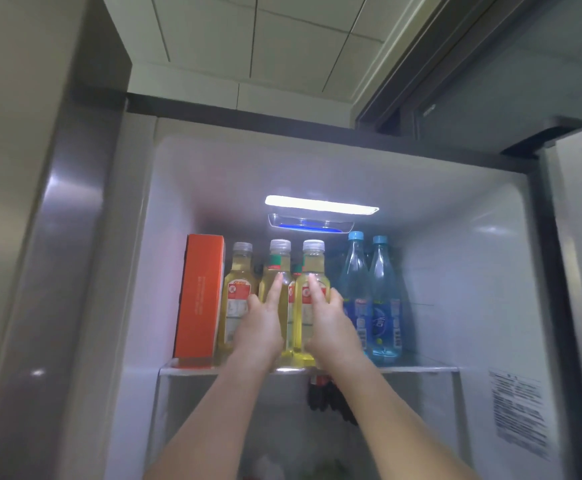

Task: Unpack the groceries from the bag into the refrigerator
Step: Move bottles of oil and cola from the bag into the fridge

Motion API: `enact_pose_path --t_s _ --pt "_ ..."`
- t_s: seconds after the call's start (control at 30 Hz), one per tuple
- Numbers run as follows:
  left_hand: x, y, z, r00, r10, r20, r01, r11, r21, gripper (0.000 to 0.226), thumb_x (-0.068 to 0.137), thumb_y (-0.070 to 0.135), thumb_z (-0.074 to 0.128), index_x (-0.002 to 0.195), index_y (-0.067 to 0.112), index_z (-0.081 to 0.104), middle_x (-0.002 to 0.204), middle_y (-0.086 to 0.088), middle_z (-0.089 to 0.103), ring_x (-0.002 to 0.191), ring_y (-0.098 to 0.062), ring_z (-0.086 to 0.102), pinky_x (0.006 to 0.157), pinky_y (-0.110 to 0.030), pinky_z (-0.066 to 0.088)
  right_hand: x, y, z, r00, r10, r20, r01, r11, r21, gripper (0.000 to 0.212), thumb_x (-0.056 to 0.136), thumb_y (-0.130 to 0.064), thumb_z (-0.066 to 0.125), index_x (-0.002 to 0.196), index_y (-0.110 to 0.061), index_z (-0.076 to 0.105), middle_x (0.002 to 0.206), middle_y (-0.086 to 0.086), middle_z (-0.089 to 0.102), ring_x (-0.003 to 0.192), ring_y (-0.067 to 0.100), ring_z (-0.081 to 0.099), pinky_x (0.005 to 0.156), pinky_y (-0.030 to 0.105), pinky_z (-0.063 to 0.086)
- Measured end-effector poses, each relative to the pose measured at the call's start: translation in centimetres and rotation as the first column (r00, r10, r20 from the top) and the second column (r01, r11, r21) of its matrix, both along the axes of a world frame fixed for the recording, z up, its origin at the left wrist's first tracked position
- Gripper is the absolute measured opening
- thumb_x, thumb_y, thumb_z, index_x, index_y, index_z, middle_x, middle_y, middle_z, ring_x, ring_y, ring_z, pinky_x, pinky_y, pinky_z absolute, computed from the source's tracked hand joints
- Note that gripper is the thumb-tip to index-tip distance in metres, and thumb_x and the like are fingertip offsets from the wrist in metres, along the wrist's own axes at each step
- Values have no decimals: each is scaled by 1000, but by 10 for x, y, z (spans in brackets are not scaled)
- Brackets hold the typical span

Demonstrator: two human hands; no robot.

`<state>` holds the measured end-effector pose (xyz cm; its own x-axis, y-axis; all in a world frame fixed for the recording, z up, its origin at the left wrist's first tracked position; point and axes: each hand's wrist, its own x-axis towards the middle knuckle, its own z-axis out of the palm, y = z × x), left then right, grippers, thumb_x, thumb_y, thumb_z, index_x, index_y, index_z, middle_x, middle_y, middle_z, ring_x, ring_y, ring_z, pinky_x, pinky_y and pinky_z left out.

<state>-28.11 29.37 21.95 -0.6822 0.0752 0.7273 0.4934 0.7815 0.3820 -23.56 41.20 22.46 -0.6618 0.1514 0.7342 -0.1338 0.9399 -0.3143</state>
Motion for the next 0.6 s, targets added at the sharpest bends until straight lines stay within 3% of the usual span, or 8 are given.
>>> enact_pose_path --t_s 0.1,0.23,0.33,0.47,0.6 --pt "-14 9 3 999 32 38 -31 999 -26 110 82 -3 62 142 52 -13 148 -14 23 107 -26 57 84 -41 55 -17 -5 3 998 -31 48 32 999 -9 106 80 11 55 148 -40 -7 156 15 5 106 30 57 70 33 48" --pt "-26 17 10 993 50 110 -44 998 -51 104 85 -3 56 145 48 -11 150 -15 17 112 -27 55 86 -39 55 -40 -4 10 989 -18 146 31 996 -84 110 79 11 57 147 -43 -11 156 13 -3 111 33 55 86 46 51" --pt "-36 19 10 988 66 142 -55 996 -76 108 82 -3 60 146 47 -12 150 -15 17 107 -26 58 84 -38 56 -52 -4 11 986 1 166 18 993 -115 112 78 9 59 146 -43 -13 157 12 -6 113 35 54 89 48 51" --pt "-38 18 10 987 66 149 -51 994 -99 106 84 6 66 145 47 -10 149 -15 19 113 -27 57 88 -40 54 -56 -2 10 985 7 175 15 992 -123 108 80 7 59 147 -42 -9 156 13 -6 115 37 52 89 47 50" --pt "-26 12 6 983 32 179 -24 999 -46 100 85 23 69 148 43 -6 149 -13 25 118 -28 54 90 -41 53 -55 -1 2 992 47 121 -32 992 -119 102 79 -9 72 145 -38 0 156 11 0 124 36 45 95 47 47"
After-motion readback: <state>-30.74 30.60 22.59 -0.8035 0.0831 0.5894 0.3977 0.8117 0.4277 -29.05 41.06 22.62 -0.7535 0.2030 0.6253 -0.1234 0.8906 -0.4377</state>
